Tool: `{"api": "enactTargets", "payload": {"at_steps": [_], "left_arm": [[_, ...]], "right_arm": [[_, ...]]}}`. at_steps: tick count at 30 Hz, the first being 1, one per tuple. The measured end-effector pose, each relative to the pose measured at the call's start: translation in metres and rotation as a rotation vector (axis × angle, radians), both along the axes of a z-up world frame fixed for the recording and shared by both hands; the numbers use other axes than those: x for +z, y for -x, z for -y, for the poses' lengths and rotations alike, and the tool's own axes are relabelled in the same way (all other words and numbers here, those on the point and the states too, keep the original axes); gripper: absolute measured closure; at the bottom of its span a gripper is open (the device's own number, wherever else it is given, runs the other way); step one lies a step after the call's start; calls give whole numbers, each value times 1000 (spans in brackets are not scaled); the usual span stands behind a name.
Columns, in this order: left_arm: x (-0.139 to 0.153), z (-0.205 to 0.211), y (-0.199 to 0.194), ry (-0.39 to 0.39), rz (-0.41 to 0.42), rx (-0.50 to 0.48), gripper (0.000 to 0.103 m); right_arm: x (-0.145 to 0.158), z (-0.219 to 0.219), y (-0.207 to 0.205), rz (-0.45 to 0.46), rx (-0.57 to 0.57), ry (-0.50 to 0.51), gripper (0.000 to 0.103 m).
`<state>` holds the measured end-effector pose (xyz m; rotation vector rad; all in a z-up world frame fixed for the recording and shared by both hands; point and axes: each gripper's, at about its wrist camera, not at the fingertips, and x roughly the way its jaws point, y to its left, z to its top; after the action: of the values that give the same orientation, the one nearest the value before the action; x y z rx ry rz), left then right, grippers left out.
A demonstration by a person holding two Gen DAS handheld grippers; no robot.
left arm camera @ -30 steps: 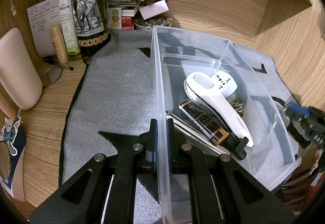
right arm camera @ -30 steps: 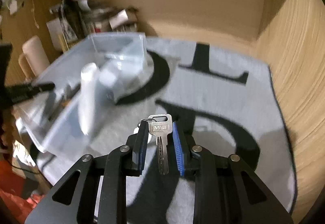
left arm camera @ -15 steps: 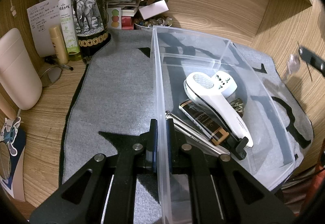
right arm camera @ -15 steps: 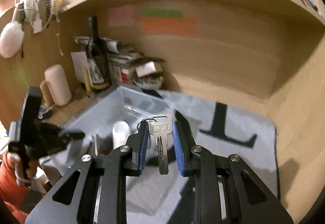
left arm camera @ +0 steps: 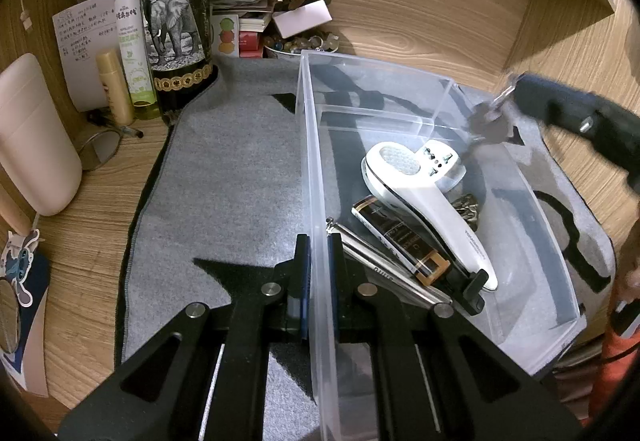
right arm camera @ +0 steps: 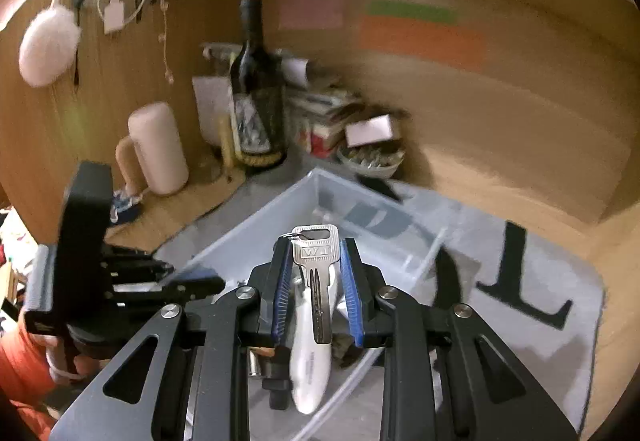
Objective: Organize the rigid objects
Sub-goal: 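Carry the keys into the box and open the right gripper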
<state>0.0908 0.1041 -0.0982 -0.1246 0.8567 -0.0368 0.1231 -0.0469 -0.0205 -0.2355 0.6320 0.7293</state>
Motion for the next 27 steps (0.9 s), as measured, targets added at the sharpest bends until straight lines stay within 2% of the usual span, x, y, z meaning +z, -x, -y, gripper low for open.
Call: {"api": "enactTargets", "payload": {"at_steps": [10,16,21,27], "left_arm": [[0,0,0,1,0,1,96],[0,0,0,1,-1,1,96],[0,0,0,0,-1,1,96],[0,0,0,0,0,1,96]], "right_arm": [[-39,-24,-11,-99,71,128,81],[-51,-29,-16,-159,77,167,81],[-48,-24,-15,-166,68,155,80],[-35,-11,-13,-135,39,121,67]]}}
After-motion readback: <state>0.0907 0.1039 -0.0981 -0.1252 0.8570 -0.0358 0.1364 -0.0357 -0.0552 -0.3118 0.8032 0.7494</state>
